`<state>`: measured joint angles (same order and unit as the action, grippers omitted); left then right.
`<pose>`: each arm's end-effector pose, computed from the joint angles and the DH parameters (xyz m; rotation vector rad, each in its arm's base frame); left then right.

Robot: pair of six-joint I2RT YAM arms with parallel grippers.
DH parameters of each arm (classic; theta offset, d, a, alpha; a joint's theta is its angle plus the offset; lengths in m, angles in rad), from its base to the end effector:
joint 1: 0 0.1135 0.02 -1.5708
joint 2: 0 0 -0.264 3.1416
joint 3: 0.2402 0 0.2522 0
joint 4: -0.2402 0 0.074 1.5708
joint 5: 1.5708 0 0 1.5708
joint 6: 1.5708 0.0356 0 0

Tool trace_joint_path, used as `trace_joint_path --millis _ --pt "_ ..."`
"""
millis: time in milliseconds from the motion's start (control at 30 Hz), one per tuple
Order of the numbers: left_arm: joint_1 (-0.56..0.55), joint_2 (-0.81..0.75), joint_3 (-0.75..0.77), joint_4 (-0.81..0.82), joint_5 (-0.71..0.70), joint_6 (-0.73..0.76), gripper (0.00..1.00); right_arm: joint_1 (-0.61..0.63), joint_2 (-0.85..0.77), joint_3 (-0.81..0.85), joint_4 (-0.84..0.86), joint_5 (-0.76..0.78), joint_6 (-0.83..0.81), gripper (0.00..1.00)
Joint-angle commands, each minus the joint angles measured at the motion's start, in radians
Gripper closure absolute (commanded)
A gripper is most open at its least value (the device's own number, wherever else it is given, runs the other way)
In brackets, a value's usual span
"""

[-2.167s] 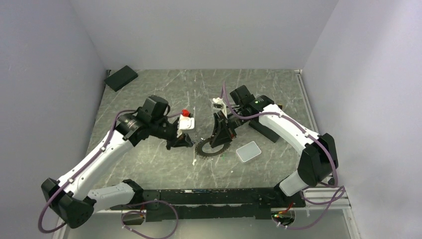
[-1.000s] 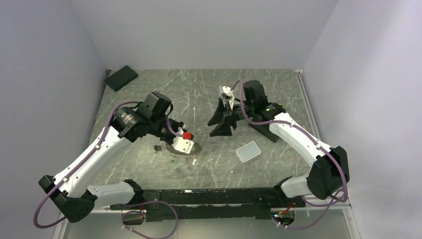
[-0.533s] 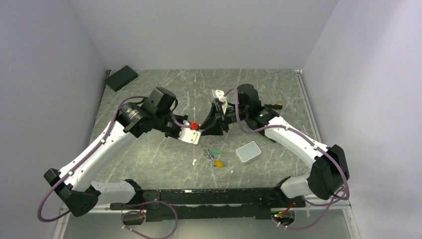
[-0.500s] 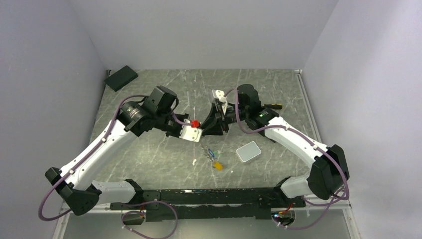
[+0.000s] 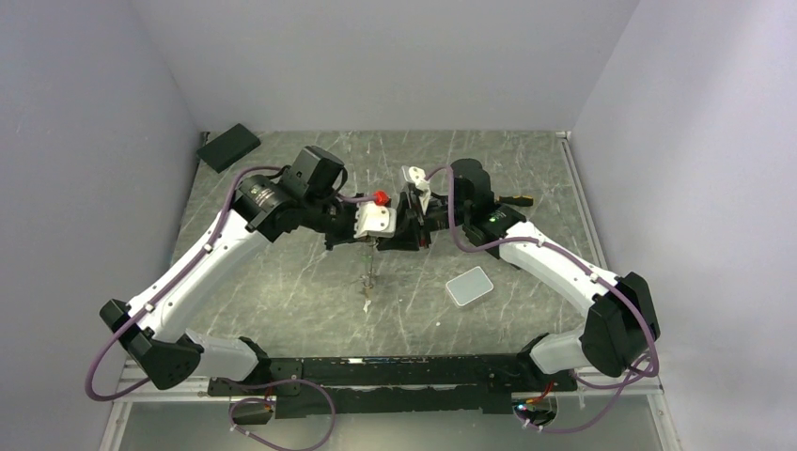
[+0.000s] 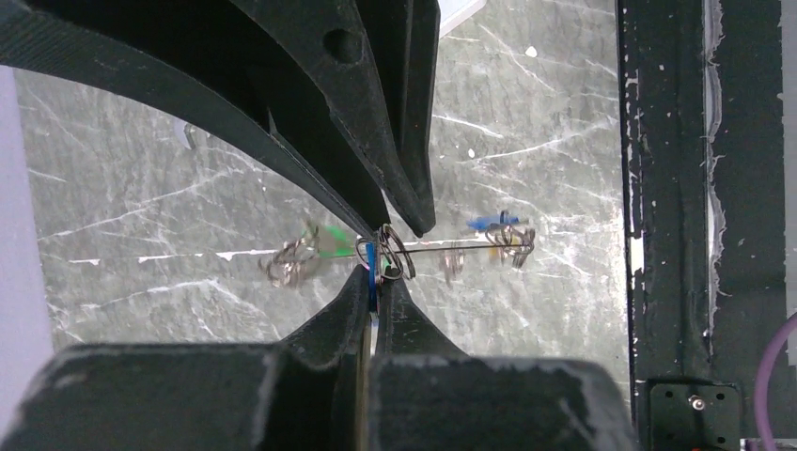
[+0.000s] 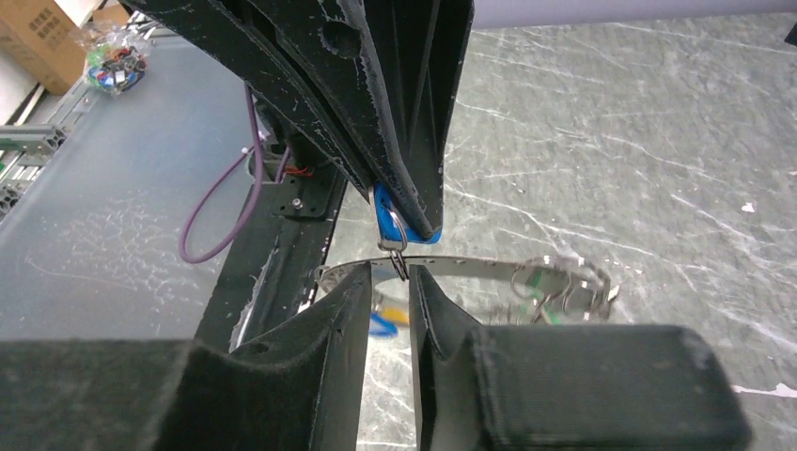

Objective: Remove the keys from the keyring

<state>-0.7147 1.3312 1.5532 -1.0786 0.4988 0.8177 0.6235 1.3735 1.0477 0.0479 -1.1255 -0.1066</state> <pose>0.1792 -0.1780 0.4029 1.7916 1.5395 -0.5530 0.2292 0.2044 0.3263 -1.3796 1.3151 1.3814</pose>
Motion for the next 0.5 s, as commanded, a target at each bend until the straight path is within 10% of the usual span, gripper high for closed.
trace_joint_path --millis 0,467 --pt "-0.005 0.001 0.049 0.035 0.029 -0.078 1.00 0.002 -0.009 0.000 0.068 -0.012 0.012 0.77" --pt "-0.005 0.069 0.135 -0.009 -0.033 -0.241 1.00 -0.003 -0.045 0.000 -0.065 -0.007 -0.135 1.00"
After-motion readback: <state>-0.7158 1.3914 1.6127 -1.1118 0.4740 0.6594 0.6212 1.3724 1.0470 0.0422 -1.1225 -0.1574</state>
